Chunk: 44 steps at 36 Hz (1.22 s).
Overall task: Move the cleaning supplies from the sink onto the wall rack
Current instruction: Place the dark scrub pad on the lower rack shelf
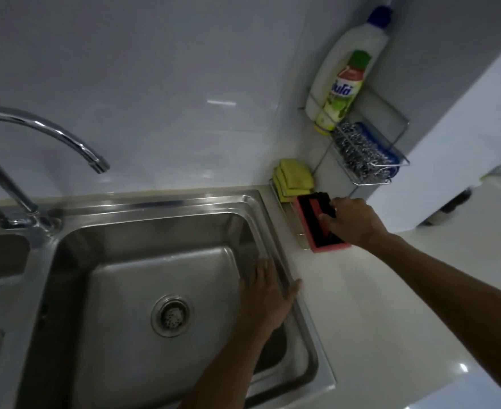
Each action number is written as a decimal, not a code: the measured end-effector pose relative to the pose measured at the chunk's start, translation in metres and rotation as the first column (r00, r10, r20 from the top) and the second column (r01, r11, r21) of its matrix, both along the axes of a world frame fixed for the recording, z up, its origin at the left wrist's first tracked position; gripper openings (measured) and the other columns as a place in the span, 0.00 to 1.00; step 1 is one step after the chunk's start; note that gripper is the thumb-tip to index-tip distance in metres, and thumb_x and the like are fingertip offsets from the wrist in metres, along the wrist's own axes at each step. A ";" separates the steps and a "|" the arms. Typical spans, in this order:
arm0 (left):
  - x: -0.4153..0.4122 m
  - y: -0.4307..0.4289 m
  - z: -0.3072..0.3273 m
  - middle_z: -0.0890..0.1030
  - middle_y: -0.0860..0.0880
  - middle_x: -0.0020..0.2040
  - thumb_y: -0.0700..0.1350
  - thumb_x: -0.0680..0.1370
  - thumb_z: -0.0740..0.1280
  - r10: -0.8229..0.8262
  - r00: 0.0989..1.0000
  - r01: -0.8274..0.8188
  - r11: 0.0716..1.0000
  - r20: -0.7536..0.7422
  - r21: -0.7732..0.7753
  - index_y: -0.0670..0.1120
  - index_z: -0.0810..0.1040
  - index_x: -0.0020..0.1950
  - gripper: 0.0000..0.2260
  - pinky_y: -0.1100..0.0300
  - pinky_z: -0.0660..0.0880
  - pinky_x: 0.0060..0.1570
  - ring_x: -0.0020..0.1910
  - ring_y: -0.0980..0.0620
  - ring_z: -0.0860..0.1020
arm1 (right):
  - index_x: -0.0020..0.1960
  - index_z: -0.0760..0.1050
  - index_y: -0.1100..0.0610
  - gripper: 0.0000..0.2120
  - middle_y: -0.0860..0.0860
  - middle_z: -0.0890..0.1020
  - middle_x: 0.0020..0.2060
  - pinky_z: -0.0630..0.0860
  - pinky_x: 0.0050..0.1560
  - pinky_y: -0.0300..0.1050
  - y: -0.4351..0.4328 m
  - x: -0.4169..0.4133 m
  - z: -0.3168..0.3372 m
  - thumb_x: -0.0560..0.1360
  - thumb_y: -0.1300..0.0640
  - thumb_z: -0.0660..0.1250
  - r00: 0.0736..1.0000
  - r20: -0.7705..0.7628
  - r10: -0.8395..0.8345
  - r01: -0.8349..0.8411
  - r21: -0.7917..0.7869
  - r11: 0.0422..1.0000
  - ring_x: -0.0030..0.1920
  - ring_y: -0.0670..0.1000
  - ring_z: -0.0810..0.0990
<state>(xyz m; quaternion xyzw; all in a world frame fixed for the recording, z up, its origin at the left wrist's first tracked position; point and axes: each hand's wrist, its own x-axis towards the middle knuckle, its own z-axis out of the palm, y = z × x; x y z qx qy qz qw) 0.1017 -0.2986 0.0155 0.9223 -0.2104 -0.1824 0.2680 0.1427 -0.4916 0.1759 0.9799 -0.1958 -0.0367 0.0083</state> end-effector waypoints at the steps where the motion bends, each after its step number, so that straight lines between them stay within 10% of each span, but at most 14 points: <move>1: 0.004 -0.008 -0.002 0.46 0.44 0.84 0.75 0.77 0.43 -0.001 1.000 0.001 1.000 0.004 -0.006 0.48 0.44 0.83 0.43 0.42 0.50 0.78 0.82 0.44 0.48 | 0.56 0.77 0.60 0.21 0.63 0.83 0.51 0.75 0.45 0.49 -0.008 0.003 -0.002 0.77 0.42 0.65 1.000 -0.006 -0.006 0.006 0.001 1.000 0.53 0.64 0.82; 15: 0.028 -0.037 -0.029 0.34 0.42 0.81 0.72 0.77 0.41 -0.057 0.995 0.045 0.989 0.085 0.144 0.51 0.33 0.81 0.40 0.38 0.51 0.78 0.81 0.36 0.40 | 0.53 0.76 0.60 0.22 0.59 0.83 0.48 0.71 0.39 0.45 -0.056 0.044 -0.042 0.77 0.41 0.61 0.985 -0.156 0.076 -0.079 -0.012 0.997 0.43 0.59 0.80; 44: 0.035 -0.044 -0.036 0.34 0.44 0.82 0.74 0.71 0.32 -0.037 0.995 0.023 0.989 0.094 0.149 0.53 0.34 0.81 0.43 0.39 0.53 0.77 0.81 0.36 0.42 | 0.63 0.77 0.60 0.23 0.59 0.83 0.53 0.74 0.45 0.46 -0.045 0.071 -0.076 0.76 0.44 0.70 0.992 -0.120 -0.038 0.044 0.048 0.998 0.55 0.60 0.82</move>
